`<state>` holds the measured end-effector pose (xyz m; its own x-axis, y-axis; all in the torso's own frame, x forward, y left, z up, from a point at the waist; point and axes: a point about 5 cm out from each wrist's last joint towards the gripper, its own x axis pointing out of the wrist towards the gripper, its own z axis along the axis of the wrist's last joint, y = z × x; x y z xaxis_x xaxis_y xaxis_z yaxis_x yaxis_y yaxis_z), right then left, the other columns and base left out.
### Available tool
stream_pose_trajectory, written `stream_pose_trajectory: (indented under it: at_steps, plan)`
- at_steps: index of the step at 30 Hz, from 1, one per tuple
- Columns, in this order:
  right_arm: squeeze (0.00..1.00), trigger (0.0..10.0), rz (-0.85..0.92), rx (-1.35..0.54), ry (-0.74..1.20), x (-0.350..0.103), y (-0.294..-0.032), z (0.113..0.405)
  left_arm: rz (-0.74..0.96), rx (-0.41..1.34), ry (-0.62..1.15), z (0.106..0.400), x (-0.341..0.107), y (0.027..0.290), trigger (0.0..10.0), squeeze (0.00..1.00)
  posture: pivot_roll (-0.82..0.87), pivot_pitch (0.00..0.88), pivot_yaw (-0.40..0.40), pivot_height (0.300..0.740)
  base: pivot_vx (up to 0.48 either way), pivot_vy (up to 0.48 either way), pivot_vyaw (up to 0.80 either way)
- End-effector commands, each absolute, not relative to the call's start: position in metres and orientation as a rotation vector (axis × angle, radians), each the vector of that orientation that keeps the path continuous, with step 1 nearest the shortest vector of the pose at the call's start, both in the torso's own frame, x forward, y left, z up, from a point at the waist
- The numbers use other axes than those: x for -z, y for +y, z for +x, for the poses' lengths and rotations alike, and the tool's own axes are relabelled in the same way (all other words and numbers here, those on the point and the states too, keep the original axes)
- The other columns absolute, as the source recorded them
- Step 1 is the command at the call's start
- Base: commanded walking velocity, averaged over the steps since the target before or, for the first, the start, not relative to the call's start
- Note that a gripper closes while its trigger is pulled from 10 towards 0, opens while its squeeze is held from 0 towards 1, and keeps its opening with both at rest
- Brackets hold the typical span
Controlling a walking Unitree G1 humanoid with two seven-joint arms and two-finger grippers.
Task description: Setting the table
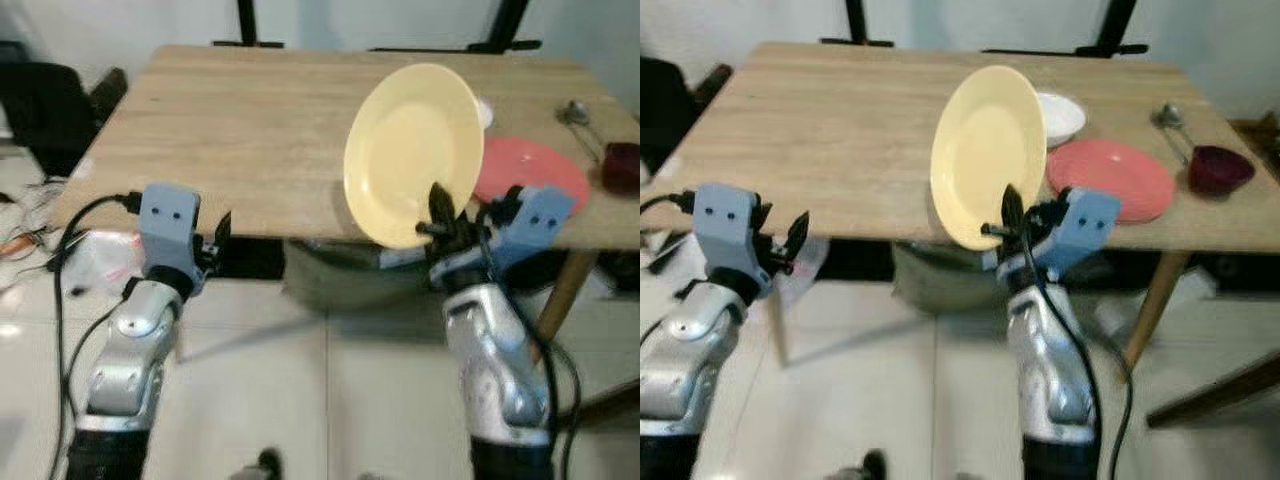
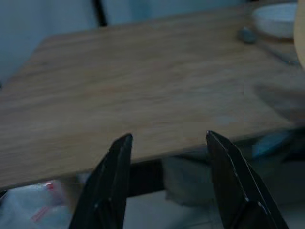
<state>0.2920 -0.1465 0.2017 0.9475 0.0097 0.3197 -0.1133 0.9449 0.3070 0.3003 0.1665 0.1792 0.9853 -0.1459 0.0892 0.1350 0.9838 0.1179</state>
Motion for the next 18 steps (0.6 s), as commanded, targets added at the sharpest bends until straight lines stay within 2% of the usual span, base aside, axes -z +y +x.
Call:
stream_pose_trajectory:
  at_steps: [1,18]
  plan:
    - [0.0,10.0,0.334,-0.051,-0.326,-0.2012,-0.1479,0.2902,0.121,0.142,-0.087,0.3002,-0.1775,0.1672,10.0,0.0,-0.1,0.013,0.06,0.74,-0.36,0.0,0.0]
    - [0.0,10.0,0.327,-0.052,-0.324,-0.2005,-0.148,0.2905,0.12,0.15,-0.086,0.3005,-0.1769,0.1655,10.0,0.0,-0.1,0.01,0.059,0.74,-0.361,0.0,0.0]
